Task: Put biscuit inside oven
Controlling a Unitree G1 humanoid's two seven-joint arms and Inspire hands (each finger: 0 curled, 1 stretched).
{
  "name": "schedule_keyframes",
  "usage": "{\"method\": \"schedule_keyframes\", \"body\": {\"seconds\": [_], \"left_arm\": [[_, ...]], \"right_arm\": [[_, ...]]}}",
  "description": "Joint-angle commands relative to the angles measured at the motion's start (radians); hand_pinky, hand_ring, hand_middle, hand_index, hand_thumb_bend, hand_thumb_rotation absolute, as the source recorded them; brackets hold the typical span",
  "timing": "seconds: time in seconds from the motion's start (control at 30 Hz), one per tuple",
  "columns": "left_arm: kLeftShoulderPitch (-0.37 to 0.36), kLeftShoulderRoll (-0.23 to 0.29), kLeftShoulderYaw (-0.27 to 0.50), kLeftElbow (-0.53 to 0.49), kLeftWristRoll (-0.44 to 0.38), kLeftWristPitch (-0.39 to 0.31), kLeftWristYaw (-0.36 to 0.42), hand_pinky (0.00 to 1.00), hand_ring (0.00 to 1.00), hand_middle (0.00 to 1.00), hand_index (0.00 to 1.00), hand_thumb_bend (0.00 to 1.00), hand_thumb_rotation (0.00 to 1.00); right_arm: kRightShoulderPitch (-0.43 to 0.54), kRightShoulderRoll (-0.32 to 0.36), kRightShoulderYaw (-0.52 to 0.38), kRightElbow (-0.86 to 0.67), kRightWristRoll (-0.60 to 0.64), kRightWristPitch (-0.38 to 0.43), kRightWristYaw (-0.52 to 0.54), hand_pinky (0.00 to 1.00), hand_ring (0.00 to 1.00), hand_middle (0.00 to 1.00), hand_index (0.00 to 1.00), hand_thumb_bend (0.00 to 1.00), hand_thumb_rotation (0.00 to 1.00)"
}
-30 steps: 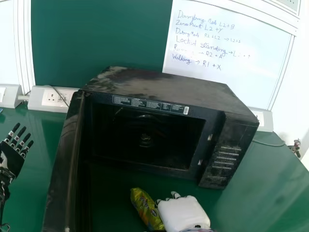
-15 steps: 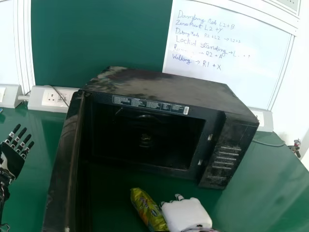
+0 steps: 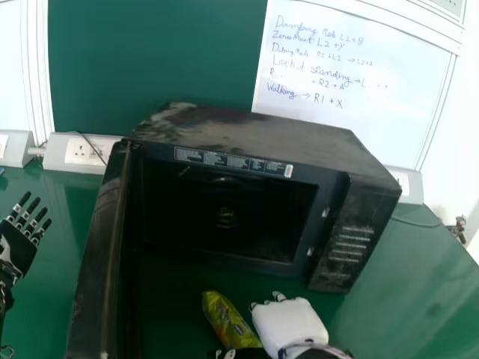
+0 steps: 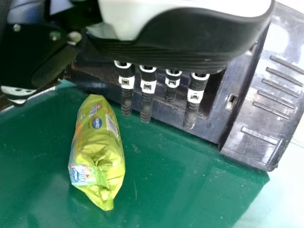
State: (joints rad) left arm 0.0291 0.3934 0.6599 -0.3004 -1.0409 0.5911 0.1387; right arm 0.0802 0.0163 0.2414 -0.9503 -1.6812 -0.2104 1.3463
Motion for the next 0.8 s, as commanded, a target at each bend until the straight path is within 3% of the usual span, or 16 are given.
{"method": "schedule_keyframes", "body": {"seconds": [0.0,0.17,0.33,0.4,0.5,0.67,0.77], "left_arm": [[0.001,0.007,0.013,0.007,0.007,-0.005,-0.018,1.00,1.00,1.00,1.00,0.46,0.23],[0.003,0.007,0.017,0.008,0.002,-0.004,-0.024,1.00,1.00,1.00,1.00,0.47,0.21],[0.002,0.004,0.020,0.006,0.001,-0.002,-0.014,1.00,1.00,1.00,1.00,0.48,0.23],[-0.001,0.002,0.022,0.007,-0.003,0.002,-0.006,1.00,1.00,1.00,1.00,0.50,0.23],[-0.002,0.001,0.023,0.012,0.001,0.000,-0.011,1.00,1.00,1.00,1.00,0.50,0.21],[-0.001,0.004,0.021,0.019,0.010,-0.006,-0.033,1.00,1.00,1.00,1.00,0.50,0.22],[-0.002,0.005,0.021,0.021,0.013,-0.006,-0.032,1.00,1.00,1.00,1.00,0.50,0.23]], "right_arm": [[-0.029,-0.011,0.005,0.023,-0.006,-0.005,-0.018,0.75,0.81,0.84,0.86,1.00,0.41],[-0.071,-0.036,0.024,0.057,-0.026,-0.017,-0.003,0.74,0.81,0.85,0.85,1.00,0.46],[-0.085,-0.037,0.055,0.096,-0.062,-0.014,-0.005,0.71,0.79,0.83,0.85,1.00,0.44],[-0.075,-0.052,0.067,0.111,-0.069,-0.017,-0.027,0.62,0.72,0.79,0.85,1.00,0.43],[-0.064,-0.069,0.078,0.129,-0.075,-0.014,-0.049,0.57,0.70,0.77,0.85,1.00,0.44],[-0.063,-0.078,0.088,0.156,-0.088,0.001,-0.059,0.56,0.71,0.78,0.84,1.00,0.44],[-0.056,-0.057,0.091,0.165,-0.094,0.029,-0.054,0.61,0.74,0.80,0.85,1.00,0.43]]}}
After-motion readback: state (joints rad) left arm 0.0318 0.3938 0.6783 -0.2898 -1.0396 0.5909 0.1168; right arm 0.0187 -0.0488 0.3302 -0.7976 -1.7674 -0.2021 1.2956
